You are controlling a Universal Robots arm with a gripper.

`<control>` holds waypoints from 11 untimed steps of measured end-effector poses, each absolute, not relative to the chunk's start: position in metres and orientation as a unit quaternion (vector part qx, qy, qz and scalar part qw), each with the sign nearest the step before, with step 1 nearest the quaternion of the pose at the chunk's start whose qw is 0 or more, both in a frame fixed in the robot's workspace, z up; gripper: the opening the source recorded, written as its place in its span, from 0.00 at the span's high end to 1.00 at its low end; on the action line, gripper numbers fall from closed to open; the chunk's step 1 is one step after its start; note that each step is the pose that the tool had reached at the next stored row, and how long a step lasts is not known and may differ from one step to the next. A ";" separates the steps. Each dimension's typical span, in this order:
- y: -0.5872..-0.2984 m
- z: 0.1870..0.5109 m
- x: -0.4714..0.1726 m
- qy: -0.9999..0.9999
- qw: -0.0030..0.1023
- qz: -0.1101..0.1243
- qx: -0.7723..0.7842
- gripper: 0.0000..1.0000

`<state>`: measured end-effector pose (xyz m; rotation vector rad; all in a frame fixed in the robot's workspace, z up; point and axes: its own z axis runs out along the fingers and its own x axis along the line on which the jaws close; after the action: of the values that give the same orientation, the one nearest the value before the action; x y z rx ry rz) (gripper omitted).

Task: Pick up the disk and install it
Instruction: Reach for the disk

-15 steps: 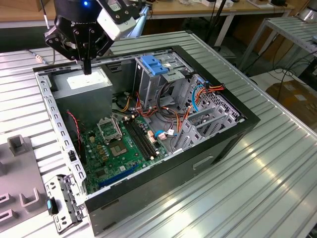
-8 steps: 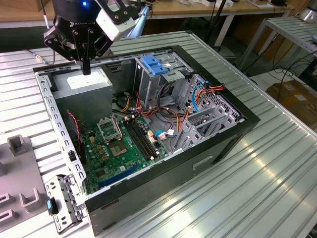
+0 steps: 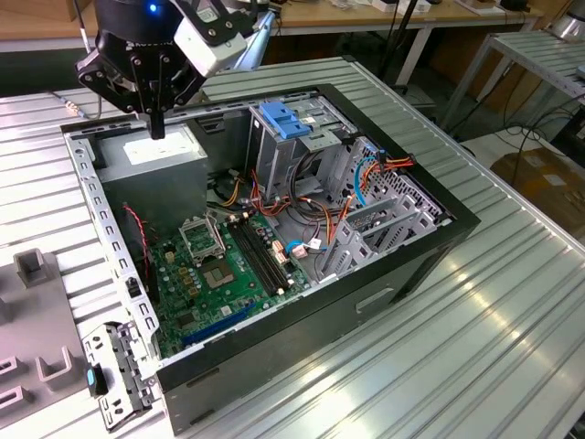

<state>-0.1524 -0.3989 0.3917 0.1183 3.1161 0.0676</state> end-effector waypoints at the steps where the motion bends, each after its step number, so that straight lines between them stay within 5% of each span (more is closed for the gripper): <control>1: -0.399 0.392 -0.153 0.999 0.011 0.022 0.038 0.89; 11: -0.399 0.391 -0.157 0.999 0.010 0.022 0.038 0.89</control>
<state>-0.1568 -0.3989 0.3907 0.1184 3.1194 0.0674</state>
